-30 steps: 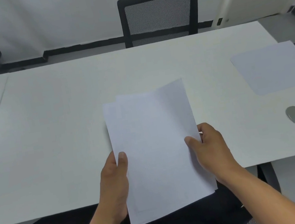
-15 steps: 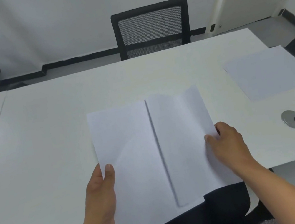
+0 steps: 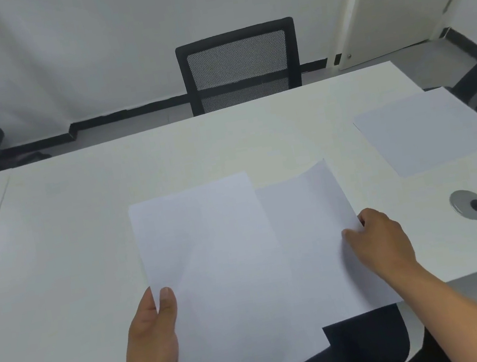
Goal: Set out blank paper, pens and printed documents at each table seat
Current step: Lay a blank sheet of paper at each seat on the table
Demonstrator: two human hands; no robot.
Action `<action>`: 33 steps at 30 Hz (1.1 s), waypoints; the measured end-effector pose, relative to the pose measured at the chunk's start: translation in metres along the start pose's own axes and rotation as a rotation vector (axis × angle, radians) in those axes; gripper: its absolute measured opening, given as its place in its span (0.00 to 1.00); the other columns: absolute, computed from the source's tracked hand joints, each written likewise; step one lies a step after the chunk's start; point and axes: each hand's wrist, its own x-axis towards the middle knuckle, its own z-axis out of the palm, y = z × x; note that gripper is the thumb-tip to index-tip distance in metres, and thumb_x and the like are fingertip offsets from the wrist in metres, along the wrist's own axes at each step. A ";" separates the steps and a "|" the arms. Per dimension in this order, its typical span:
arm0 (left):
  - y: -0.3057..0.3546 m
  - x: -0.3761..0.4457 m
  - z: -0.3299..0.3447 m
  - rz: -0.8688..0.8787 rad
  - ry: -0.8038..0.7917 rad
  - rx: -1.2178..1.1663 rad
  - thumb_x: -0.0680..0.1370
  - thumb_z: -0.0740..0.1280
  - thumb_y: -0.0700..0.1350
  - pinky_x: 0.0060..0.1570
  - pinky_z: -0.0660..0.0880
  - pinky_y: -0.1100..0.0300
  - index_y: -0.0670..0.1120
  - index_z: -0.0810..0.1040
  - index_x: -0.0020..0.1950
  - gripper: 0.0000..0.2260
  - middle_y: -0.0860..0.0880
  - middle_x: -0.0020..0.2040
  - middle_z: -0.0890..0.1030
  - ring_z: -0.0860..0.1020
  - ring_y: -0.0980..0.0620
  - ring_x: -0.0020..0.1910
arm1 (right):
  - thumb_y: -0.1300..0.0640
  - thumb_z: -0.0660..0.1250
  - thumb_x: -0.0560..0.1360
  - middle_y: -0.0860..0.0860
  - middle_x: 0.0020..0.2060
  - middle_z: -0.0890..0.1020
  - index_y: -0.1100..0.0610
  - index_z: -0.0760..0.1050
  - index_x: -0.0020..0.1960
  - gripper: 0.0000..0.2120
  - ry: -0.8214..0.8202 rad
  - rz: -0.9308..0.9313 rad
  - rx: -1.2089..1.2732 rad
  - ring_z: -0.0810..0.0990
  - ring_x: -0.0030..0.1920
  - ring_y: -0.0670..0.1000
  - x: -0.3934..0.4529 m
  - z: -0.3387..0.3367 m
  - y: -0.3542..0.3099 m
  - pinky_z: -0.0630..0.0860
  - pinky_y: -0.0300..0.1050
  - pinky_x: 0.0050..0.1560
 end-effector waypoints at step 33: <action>0.033 -0.027 -0.021 -0.009 -0.081 -0.076 0.91 0.58 0.52 0.60 0.84 0.36 0.58 0.84 0.65 0.14 0.50 0.59 0.89 0.89 0.44 0.57 | 0.47 0.70 0.80 0.43 0.31 0.62 0.52 0.60 0.39 0.22 -0.267 -0.279 0.482 0.60 0.33 0.47 -0.117 0.001 -0.104 0.61 0.47 0.38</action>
